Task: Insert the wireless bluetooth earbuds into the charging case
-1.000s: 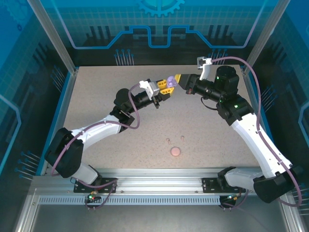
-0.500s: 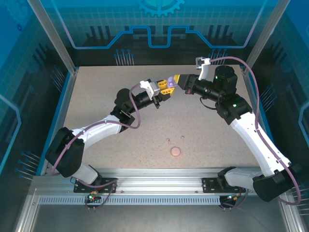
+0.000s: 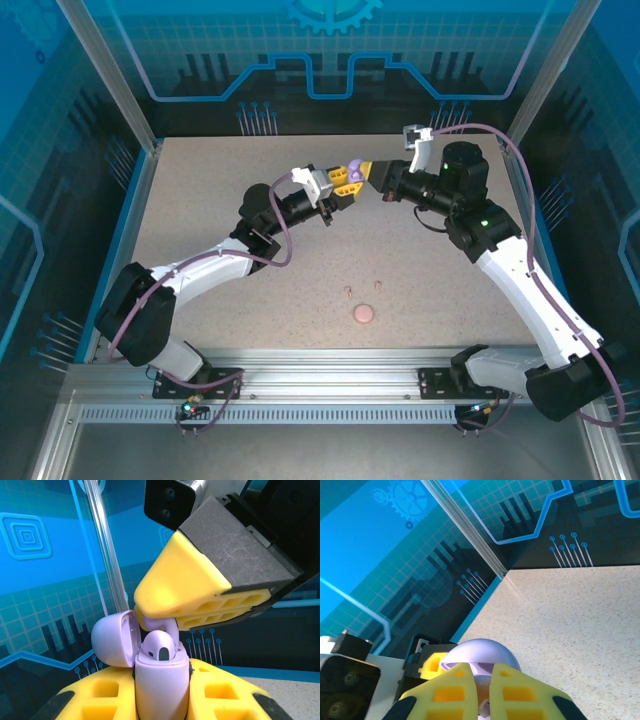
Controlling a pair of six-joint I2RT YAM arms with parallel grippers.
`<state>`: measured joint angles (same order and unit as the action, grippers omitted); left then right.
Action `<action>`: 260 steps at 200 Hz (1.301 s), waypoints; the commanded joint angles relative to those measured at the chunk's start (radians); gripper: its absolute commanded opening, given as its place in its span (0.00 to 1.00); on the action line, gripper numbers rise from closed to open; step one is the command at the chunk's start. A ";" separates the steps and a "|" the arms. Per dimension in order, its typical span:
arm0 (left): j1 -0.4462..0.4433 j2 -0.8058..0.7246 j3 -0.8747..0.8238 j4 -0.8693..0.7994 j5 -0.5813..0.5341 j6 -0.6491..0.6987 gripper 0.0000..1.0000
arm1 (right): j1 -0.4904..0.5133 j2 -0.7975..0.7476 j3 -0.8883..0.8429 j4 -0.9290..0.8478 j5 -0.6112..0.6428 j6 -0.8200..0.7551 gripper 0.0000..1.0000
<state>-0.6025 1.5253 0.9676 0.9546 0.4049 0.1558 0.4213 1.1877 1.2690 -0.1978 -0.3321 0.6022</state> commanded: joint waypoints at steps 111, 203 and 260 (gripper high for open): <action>-0.004 0.011 0.022 0.047 -0.023 -0.012 0.00 | 0.041 -0.017 0.078 -0.105 0.142 -0.054 0.50; -0.004 0.030 -0.015 0.047 -0.017 -0.012 0.00 | -0.023 0.088 0.313 -0.308 0.147 -0.065 0.64; -0.007 0.035 -0.043 0.049 0.015 -0.021 0.00 | -0.041 0.389 0.556 -0.525 0.128 -0.108 0.53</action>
<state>-0.6041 1.5536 0.9382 0.9680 0.3923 0.1551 0.3950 1.4883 1.7561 -0.5690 -0.1898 0.5282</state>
